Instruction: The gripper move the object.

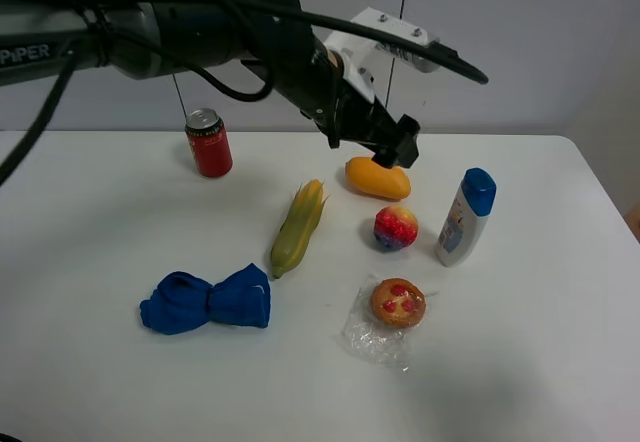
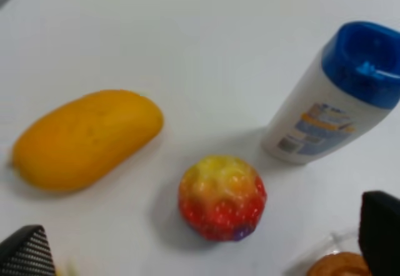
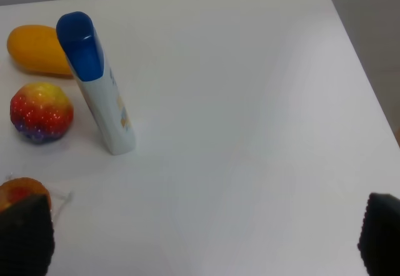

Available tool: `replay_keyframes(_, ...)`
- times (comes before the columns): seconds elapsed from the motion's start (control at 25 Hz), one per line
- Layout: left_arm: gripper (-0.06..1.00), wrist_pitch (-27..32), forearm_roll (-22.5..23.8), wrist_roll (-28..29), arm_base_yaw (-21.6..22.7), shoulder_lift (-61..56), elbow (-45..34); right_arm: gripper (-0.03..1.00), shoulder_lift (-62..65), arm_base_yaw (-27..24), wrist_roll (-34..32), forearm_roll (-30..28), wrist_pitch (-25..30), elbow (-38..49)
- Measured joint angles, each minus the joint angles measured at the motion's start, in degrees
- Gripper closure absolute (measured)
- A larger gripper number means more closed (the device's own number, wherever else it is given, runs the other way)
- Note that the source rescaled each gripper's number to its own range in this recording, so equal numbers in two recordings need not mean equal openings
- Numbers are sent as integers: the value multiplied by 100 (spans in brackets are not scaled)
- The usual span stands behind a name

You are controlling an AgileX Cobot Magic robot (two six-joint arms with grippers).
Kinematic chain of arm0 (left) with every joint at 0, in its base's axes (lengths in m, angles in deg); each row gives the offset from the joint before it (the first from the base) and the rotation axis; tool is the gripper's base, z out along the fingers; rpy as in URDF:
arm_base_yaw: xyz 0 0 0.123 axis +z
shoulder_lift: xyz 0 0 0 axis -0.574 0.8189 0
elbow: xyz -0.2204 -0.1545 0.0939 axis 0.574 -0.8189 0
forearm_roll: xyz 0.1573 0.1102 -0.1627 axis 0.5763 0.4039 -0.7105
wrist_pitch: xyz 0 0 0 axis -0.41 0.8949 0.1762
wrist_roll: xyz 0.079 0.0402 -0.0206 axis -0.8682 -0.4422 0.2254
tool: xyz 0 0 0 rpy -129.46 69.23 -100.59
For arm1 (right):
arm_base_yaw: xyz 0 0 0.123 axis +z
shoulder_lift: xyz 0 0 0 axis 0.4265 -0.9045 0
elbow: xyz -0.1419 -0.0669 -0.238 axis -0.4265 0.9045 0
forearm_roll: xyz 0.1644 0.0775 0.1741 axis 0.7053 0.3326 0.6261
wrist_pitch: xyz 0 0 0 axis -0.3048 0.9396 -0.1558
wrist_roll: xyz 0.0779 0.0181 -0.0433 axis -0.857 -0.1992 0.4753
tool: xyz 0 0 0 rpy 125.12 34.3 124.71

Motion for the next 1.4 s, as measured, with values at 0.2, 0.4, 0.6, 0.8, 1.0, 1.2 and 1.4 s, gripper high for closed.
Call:
replay_keyframes(0.2,-4,394,292,96,854,-427,0,-3,0,0,0,0,0,0)
replay_keyframes(0.4,-4,878,676,172,1916,-1166,0,-3,0,0,0,0,0,0)
replay_keyframes(0.6,-4,1087,862,254,2952,-1824,-7,-3,0,0,0,0,0,0)
replay_keyframes(0.8,-4,1022,901,258,3633,-2590,-472,-3,0,0,0,0,0,0)
replay_keyframes(1.0,-5,666,773,258,4294,-3886,-1784,-3,0,0,0,0,0,0)
replay_keyframes(1.2,-5,907,768,265,4566,-5425,-2892,-3,0,0,0,0,0,0)
replay_keyframes(1.4,-5,1178,781,633,4566,-7028,-3619,-3,0,0,0,0,0,0)
